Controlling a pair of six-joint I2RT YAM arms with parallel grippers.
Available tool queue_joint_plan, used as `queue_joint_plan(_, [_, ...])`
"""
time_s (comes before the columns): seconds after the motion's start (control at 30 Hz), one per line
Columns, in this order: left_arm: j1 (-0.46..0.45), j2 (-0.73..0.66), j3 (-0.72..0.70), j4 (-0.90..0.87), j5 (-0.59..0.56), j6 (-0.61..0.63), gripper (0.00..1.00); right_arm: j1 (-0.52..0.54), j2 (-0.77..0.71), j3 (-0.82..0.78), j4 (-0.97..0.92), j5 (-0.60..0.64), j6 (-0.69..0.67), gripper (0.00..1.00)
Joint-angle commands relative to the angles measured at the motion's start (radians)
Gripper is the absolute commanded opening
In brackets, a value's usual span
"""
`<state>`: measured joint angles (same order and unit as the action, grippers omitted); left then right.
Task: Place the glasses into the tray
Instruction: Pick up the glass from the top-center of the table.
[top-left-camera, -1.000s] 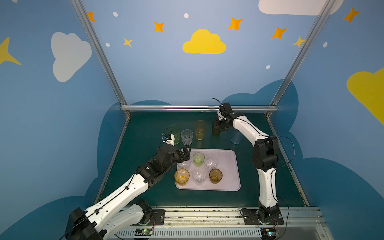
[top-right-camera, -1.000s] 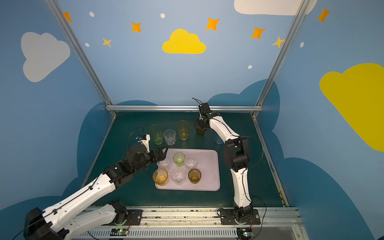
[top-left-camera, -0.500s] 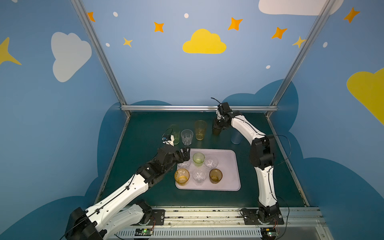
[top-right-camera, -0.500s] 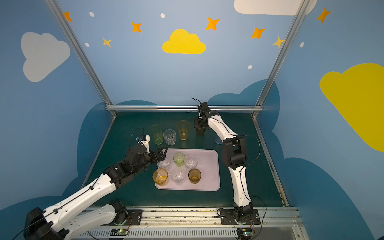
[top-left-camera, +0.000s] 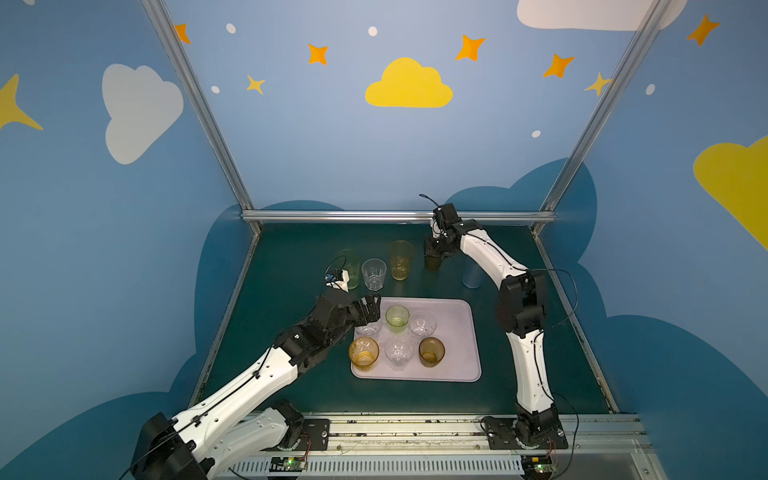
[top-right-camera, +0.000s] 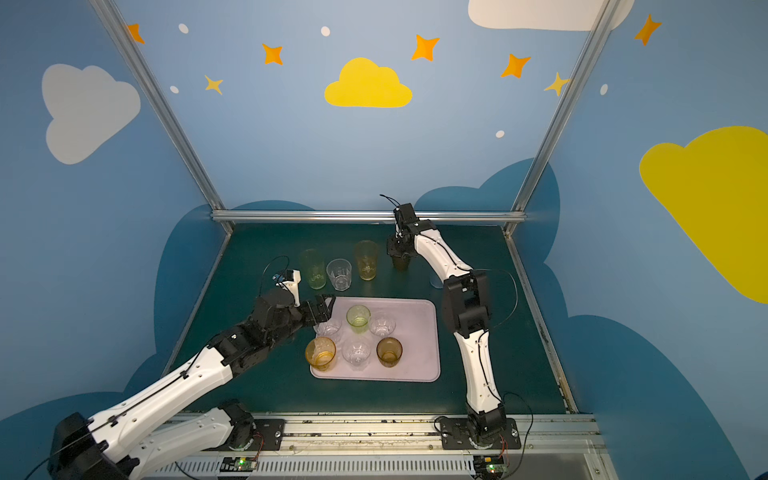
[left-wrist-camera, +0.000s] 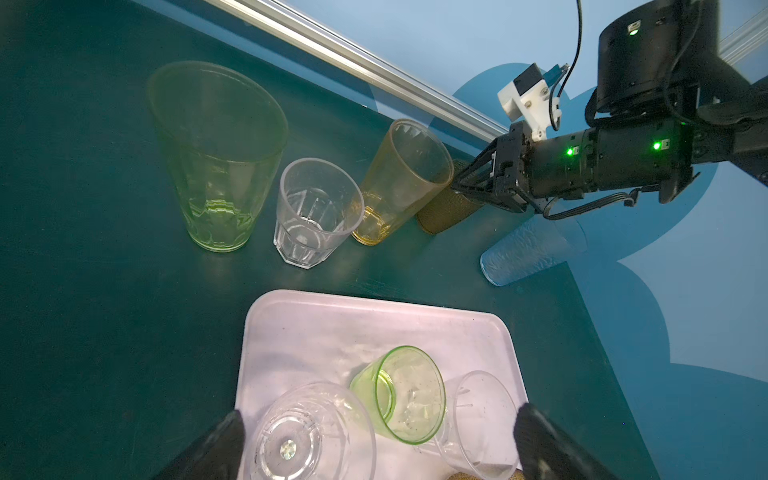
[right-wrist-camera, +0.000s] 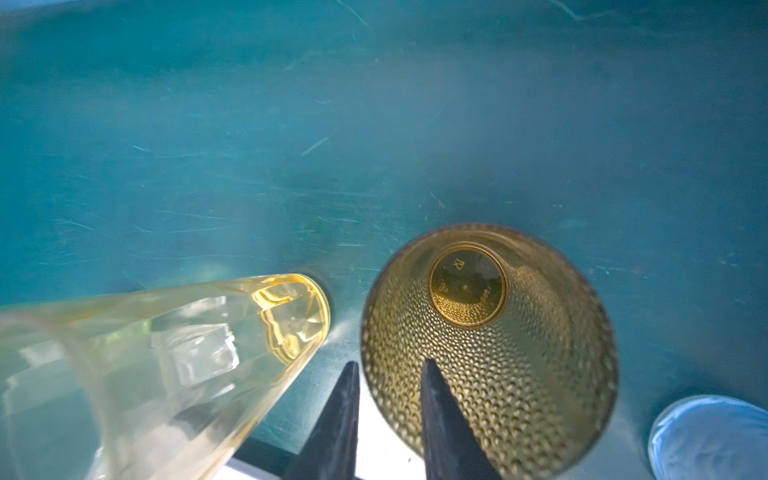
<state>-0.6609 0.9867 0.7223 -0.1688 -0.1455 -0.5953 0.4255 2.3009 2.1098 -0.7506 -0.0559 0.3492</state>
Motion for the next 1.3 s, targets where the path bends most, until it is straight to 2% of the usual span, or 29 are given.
queue_joint_plan(0.0, [0.005,0.003,-0.003,0.004,-0.016,0.015,1.00,0.009,0.024,0.031,-0.026,0.023,-0.014,0.26])
queue_joint_plan(0.33, [0.007,-0.008,-0.008,-0.004,-0.026,0.017,1.00,0.010,0.039,0.042,-0.032,0.040,-0.011,0.19])
queue_joint_plan(0.73, [0.007,-0.024,-0.012,-0.024,-0.029,0.019,1.00,0.015,0.022,0.041,-0.037,0.047,-0.013,0.00])
queue_joint_plan(1.27, [0.008,-0.025,0.008,-0.068,-0.055,0.001,1.00,0.028,-0.084,-0.009,-0.054,0.085,-0.018,0.00])
